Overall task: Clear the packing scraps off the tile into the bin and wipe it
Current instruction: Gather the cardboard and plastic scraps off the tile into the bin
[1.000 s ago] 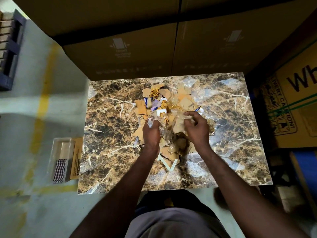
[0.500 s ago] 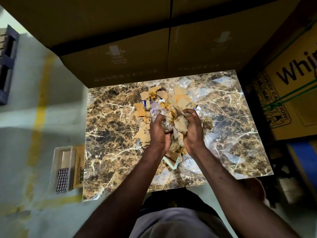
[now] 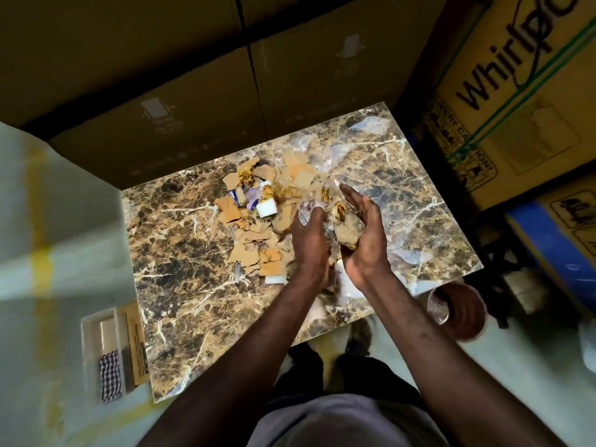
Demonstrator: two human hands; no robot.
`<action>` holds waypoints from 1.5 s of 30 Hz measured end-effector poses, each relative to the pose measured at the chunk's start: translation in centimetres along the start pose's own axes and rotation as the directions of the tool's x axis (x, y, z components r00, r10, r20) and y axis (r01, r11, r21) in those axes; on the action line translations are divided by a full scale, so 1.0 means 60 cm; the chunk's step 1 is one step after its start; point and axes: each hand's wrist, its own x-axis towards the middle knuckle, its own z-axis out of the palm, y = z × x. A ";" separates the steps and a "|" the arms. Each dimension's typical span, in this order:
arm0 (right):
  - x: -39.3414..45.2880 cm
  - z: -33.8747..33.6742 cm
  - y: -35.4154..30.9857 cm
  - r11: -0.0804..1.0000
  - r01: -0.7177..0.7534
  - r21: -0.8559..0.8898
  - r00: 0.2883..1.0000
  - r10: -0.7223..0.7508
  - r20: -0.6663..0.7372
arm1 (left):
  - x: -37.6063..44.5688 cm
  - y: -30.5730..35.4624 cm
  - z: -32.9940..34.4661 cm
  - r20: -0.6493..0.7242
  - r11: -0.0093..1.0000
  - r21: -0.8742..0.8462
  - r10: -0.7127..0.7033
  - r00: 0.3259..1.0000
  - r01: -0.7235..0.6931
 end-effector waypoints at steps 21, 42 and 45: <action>0.011 -0.676 -0.216 0.962 0.179 -0.209 0.838 -0.260 -0.479 | -0.209 -0.413 0.495 0.474 0.737 0.639 -0.154 0.867 -0.219; 0.310 -1.281 0.237 0.763 -0.221 -0.608 0.837 -0.172 -0.520 | 0.224 -1.089 0.539 0.492 0.525 0.829 -0.517 0.701 -0.195; 0.343 -1.335 0.285 0.682 -0.265 -0.682 0.860 -0.153 -0.487 | 0.263 -1.154 0.532 0.527 0.496 0.830 -0.542 0.655 -0.257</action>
